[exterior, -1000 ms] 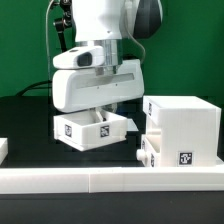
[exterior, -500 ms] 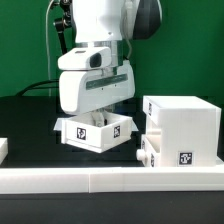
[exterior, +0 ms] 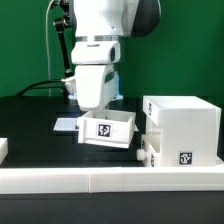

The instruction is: Assemble drawer

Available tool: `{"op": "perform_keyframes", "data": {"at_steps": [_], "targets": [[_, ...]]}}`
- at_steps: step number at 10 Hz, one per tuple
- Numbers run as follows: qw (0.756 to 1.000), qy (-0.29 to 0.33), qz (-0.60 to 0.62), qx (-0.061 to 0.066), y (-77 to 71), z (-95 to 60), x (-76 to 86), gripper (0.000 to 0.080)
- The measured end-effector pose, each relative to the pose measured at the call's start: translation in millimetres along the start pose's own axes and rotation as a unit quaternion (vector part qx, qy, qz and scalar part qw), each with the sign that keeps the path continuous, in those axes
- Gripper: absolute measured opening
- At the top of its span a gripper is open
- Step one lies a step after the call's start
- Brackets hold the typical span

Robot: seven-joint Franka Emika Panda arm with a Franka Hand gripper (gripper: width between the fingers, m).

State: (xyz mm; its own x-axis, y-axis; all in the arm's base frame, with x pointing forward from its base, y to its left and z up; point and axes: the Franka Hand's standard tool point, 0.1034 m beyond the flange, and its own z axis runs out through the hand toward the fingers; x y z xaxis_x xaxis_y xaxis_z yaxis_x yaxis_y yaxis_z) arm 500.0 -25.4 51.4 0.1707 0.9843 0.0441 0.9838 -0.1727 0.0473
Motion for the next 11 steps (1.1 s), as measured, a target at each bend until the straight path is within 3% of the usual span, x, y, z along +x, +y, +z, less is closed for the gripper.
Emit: {"op": "perform_keyframes", "data": {"at_steps": [3,5,6,7,8,11], "targets": [[0.999,-0.002,-0.04,0.002,-0.5,1.0,-1.6,0.0042],[0.999,-0.006,-0.042,0.027,11.8,-4.7,0.0,0.0042],[0.999,-0.005,-0.042,0.019,22.2,-7.7,2.3,0.0042],[0.999,-0.005,-0.043,0.024,24.4,-9.0,3.2,0.0042],[0.998,-0.007,-0.043,0.037,26.0,-11.2,2.6,0.0042],[0.998,-0.005,-0.046,0.038,24.7,-8.2,0.9,0.0042]]}}
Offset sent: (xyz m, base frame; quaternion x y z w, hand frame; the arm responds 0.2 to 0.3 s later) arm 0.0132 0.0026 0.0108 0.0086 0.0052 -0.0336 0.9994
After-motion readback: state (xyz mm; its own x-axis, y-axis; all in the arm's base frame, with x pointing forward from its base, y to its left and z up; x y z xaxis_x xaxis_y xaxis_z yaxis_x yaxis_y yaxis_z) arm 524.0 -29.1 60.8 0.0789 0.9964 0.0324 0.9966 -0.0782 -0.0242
